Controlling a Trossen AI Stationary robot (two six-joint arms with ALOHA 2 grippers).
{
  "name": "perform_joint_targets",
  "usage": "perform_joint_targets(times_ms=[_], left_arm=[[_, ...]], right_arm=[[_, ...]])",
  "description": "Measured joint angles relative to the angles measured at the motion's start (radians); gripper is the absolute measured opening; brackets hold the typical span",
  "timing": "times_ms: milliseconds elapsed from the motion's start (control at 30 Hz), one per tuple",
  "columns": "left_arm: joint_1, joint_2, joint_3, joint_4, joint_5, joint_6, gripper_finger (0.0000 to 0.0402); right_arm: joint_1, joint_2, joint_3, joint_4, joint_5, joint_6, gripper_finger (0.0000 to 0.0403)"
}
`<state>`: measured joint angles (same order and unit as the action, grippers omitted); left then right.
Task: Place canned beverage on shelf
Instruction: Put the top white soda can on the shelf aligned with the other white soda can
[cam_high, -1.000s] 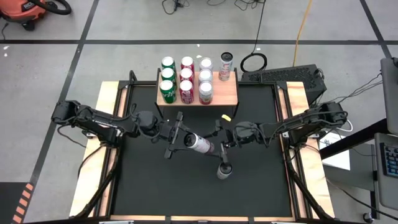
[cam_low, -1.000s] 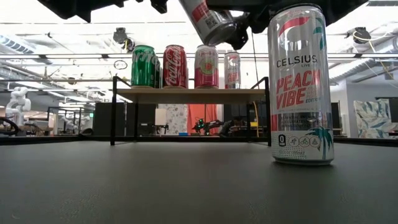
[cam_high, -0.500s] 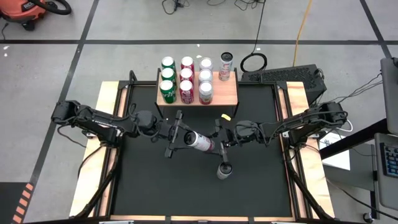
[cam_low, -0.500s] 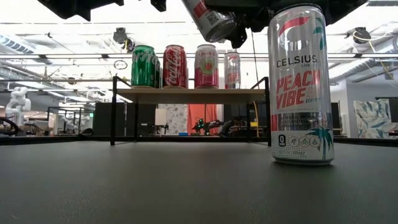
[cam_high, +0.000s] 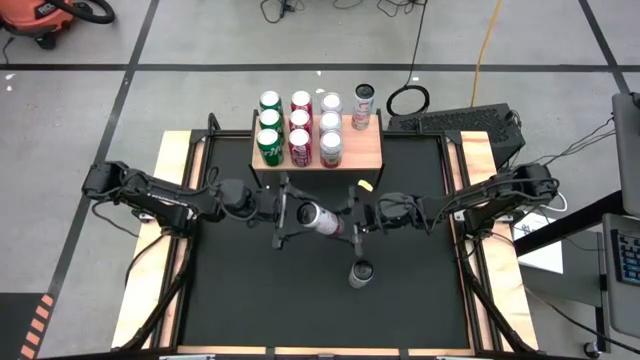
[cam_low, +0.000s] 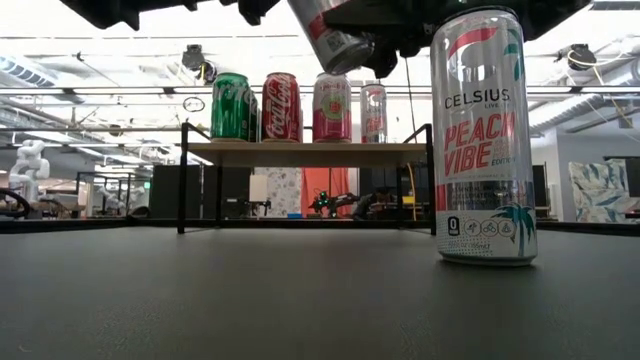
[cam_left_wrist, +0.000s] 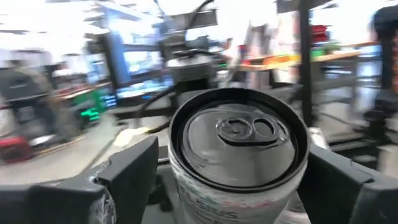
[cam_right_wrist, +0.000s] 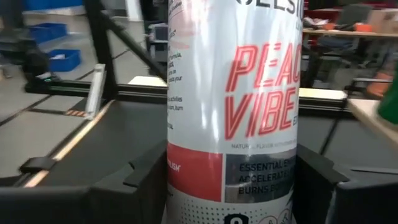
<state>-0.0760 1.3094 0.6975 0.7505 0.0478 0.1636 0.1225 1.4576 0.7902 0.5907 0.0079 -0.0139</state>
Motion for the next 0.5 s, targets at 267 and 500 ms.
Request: perform_joint_targets(times_ms=[267,500], left_arm=[[-0.047,0.000,0.000,0.030,-0.165,0.008,0.0332],[-0.113,0.000,0.000,0.029,-0.337,-0.003,0.0332]], right_arm=[[0.007,-0.051,0.000,-0.042,0.144,-0.025,0.0229],[0.047,-0.080,0.000,-0.049,0.275,-0.063,0.0229]])
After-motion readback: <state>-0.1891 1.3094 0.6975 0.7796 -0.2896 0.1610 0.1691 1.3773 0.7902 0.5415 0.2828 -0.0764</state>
